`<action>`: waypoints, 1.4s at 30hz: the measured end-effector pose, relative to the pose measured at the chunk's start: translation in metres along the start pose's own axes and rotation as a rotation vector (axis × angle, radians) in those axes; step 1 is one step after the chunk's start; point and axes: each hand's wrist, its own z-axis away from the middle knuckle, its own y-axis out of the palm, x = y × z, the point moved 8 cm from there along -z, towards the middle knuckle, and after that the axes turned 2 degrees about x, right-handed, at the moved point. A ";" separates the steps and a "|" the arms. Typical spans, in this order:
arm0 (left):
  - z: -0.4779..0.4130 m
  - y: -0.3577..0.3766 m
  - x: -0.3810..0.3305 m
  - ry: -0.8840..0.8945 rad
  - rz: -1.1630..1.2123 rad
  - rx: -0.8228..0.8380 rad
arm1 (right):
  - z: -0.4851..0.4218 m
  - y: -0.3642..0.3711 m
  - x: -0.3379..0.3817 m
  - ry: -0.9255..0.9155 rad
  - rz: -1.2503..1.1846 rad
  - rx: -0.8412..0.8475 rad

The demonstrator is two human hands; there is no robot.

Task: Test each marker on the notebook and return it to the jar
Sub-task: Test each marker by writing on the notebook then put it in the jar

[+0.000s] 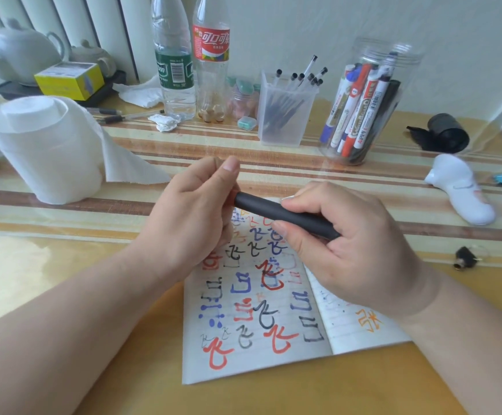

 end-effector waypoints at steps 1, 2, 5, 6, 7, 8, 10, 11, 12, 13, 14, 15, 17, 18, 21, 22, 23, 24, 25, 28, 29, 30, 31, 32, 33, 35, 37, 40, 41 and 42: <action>0.000 -0.001 -0.001 0.013 -0.002 -0.028 | -0.001 0.001 0.003 -0.023 0.019 -0.018; 0.000 -0.003 -0.003 0.026 -0.018 -0.049 | -0.001 0.001 0.006 -0.037 0.033 -0.031; 0.000 -0.003 -0.007 0.082 -0.085 -0.067 | 0.001 0.001 0.009 -0.013 0.030 -0.066; 0.001 -0.003 -0.008 0.095 -0.105 -0.067 | 0.003 0.000 0.009 0.013 0.015 -0.084; 0.002 -0.002 -0.008 0.101 -0.121 -0.069 | 0.004 -0.001 0.008 0.058 -0.021 -0.094; 0.002 -0.001 -0.008 0.100 -0.128 -0.070 | 0.006 0.000 0.006 0.129 -0.082 -0.098; 0.002 0.000 -0.008 0.098 -0.121 -0.079 | 0.010 0.005 -0.005 0.324 -0.278 -0.091; 0.002 0.000 -0.008 0.103 -0.124 -0.090 | 0.012 0.009 -0.011 0.431 -0.423 -0.092; 0.002 0.000 -0.009 0.110 -0.135 -0.102 | 0.015 0.014 -0.017 0.544 -0.601 -0.096; 0.002 0.000 -0.009 0.116 -0.147 -0.111 | 0.018 0.022 -0.022 0.660 -0.792 -0.096; 0.002 0.001 -0.009 0.118 -0.161 -0.117 | 0.023 0.029 -0.026 0.765 -0.961 -0.092; 0.002 0.002 -0.009 0.119 -0.172 -0.119 | 0.026 0.035 -0.028 0.852 -1.086 -0.086; 0.001 0.002 -0.010 0.113 -0.198 -0.115 | 0.028 0.040 -0.029 0.930 -1.191 -0.060; 0.001 0.002 -0.012 0.113 -0.214 -0.107 | 0.026 0.039 -0.030 0.906 -1.175 -0.042; -0.004 0.003 -0.013 0.067 -0.061 -0.005 | 0.014 0.024 -0.032 0.714 -0.933 -0.005; -0.005 0.003 -0.010 0.003 0.036 0.052 | 0.012 0.018 -0.032 0.642 -0.829 0.004; -0.005 0.005 -0.006 -0.073 0.097 0.109 | 0.009 0.013 -0.032 0.572 -0.722 0.019; -0.004 0.005 0.000 -0.150 0.101 0.153 | 0.008 0.009 -0.030 0.505 -0.620 0.041; -0.001 0.006 0.005 -0.216 0.061 0.178 | 0.007 0.007 -0.028 0.449 -0.526 0.067; 0.004 0.002 0.017 -0.296 -0.118 0.127 | 0.008 0.006 -0.022 0.347 -0.352 0.114; 0.002 -0.001 0.017 -0.278 -0.165 0.080 | 0.007 0.007 -0.020 0.336 -0.336 0.117; 0.000 -0.004 0.016 -0.247 -0.216 0.033 | 0.007 0.008 -0.019 0.334 -0.327 0.113; -0.002 -0.006 0.014 -0.214 -0.268 -0.005 | 0.006 0.008 -0.019 0.335 -0.320 0.104; -0.004 -0.008 0.011 -0.185 -0.305 -0.032 | 0.005 0.010 -0.018 0.342 -0.325 0.094; -0.004 -0.010 0.009 -0.160 -0.314 -0.050 | 0.005 0.011 -0.017 0.361 -0.362 0.087; -0.003 -0.010 0.005 -0.117 -0.294 -0.057 | 0.004 0.015 -0.017 0.448 -0.572 0.074; 0.000 -0.007 0.004 -0.100 -0.305 -0.041 | 0.006 0.021 -0.022 0.601 -0.835 0.076; 0.003 -0.001 0.009 -0.111 -0.284 -0.016 | 0.011 0.028 -0.029 0.743 -0.993 0.134; 0.003 0.000 0.009 -0.116 -0.273 -0.014 | 0.011 0.028 -0.030 0.752 -0.983 0.142; 0.002 0.001 0.007 -0.110 -0.281 -0.010 | 0.012 0.029 -0.031 0.765 -0.971 0.137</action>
